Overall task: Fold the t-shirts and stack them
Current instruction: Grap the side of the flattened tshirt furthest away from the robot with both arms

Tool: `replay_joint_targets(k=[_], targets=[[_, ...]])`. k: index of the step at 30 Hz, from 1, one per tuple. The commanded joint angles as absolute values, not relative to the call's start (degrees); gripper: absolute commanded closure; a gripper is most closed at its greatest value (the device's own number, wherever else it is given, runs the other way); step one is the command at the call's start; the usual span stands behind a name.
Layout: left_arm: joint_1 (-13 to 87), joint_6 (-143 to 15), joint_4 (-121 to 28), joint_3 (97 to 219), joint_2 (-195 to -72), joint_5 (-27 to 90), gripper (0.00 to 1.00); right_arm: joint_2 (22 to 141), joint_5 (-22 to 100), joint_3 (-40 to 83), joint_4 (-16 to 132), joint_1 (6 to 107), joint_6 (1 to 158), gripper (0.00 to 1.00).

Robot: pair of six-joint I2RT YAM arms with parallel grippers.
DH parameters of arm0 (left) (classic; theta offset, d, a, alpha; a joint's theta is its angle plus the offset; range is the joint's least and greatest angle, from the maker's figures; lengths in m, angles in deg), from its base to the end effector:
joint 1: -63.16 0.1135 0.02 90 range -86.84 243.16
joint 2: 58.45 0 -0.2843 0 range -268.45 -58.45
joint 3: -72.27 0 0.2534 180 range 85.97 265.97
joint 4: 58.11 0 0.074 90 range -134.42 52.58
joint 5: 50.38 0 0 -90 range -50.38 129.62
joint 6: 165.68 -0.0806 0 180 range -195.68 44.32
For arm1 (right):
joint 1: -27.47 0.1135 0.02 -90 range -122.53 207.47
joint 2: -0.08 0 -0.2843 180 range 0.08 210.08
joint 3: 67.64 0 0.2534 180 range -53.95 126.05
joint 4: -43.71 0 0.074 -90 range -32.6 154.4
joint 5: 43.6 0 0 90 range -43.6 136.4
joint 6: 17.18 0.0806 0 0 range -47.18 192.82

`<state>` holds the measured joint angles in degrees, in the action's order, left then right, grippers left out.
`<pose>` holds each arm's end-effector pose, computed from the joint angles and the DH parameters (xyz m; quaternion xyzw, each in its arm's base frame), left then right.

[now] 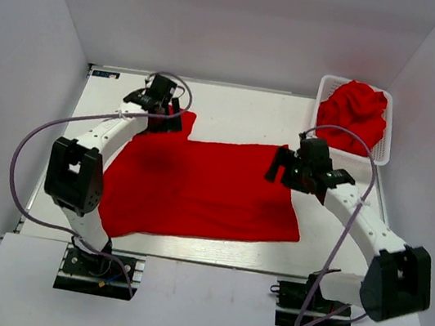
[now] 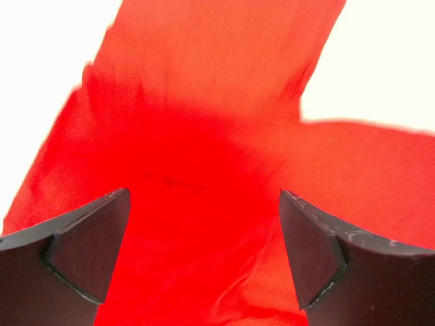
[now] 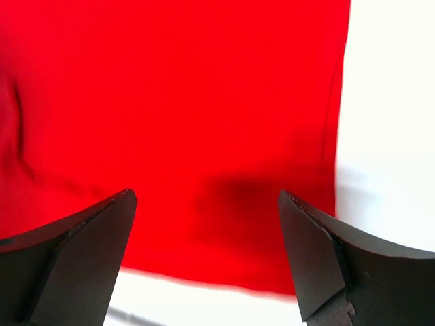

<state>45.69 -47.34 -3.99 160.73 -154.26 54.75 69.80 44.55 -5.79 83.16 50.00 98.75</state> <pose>0.3617 -0.0918 0.2306 -0.1233 0.9533 0.0225 0.2747 0.2551 0.1086 0.2319 0.0218 0.9311 0.1630 0.3256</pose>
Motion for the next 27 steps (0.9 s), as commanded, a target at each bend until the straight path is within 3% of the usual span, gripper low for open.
replay_joint_targets(k=[1, 5, 10, 16, 27], targets=[[47.3, -48.7, -0.6, 175.3, -160.3, 59.3, 0.0, 79.8, 51.6, 2.3, 75.8, 49.6, 96.8, 0.1], [49.1, -48.7, 7.4, 194.5, -175.0, 62.0, 0.0, 91.0, 59.9, 16.2, 78.2, 49.0, 95.2, 0.1], [53.9, -50.6, 8.3, 215.3, -192.1, 58.7, 0.0, 102.6, 59.3, 28.8, 80.9, 47.4, 93.5, 0.1], [56.0, -57.9, -10.9, 211.4, -195.3, 53.7, 0.0, 109.8, 52.5, 37.8, 82.3, 45.4, 90.9, 0.1], [56.0, -61.9, -11.1, 213.0, -203.1, 50.6, 0.03, 111.3, 50.7, 38.1, 82.9, 43.0, 90.7, 0.1]])
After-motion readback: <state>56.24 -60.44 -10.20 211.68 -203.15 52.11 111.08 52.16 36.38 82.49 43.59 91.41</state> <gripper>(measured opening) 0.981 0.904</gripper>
